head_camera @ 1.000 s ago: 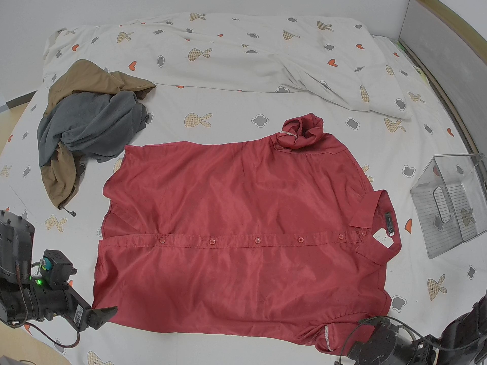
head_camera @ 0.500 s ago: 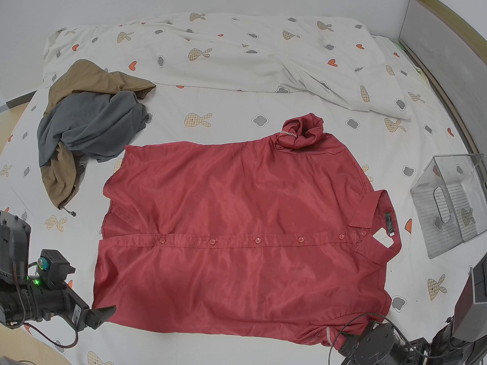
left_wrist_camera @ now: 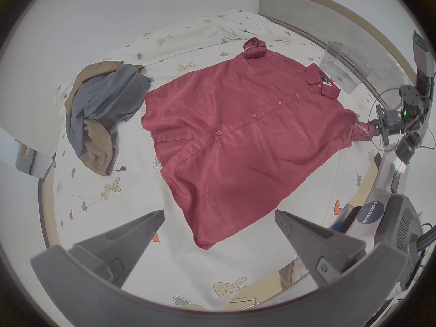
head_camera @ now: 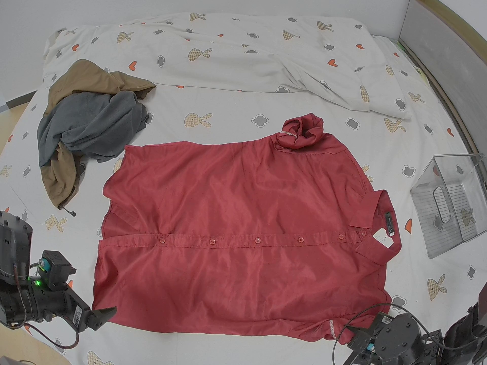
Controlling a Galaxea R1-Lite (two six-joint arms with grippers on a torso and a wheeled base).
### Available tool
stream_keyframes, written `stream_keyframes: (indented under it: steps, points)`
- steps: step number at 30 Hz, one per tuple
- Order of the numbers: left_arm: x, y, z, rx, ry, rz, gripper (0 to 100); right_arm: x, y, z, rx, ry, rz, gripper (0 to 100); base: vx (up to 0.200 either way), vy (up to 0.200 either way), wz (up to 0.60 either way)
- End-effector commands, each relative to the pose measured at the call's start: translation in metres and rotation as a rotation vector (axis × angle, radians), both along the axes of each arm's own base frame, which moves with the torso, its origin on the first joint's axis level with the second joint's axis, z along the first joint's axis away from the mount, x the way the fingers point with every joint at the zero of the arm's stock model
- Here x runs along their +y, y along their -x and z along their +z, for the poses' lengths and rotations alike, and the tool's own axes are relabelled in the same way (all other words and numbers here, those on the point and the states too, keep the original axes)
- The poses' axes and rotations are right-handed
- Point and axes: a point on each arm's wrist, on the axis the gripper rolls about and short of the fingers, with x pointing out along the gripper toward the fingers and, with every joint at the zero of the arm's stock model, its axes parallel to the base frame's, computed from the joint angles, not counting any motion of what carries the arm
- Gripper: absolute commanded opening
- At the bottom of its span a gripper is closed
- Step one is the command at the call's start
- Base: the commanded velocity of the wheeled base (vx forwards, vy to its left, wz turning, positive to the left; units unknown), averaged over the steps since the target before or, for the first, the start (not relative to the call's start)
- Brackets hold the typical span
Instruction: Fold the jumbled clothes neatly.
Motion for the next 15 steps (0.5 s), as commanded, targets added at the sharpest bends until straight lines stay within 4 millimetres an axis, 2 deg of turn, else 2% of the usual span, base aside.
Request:
stream_keyframes:
  steps: [1, 6, 11, 15]
  points:
    - [-0.005, -0.001, -0.004, 0.023, -0.016, -0.038, 100, -0.010, -0.005, 0.007, -0.002, -0.039, -0.028, 0, 0.000, 0.000, 0.00]
    - [-0.014, -0.001, -0.013, 0.064, -0.072, -0.099, 100, -0.017, -0.019, 0.024, -0.050, -0.122, -0.076, 0, 0.000, 0.000, 0.00]
    - [-0.017, -0.003, -0.032, 0.127, -0.208, -0.121, 100, -0.026, -0.030, 0.044, -0.091, -0.236, -0.100, 0, 0.000, 0.000, 0.00]
    - [-0.020, -0.002, -0.036, 0.143, -0.219, -0.147, 100, -0.030, -0.029, 0.047, -0.085, -0.250, -0.095, 0, 0.000, 0.000, 0.00]
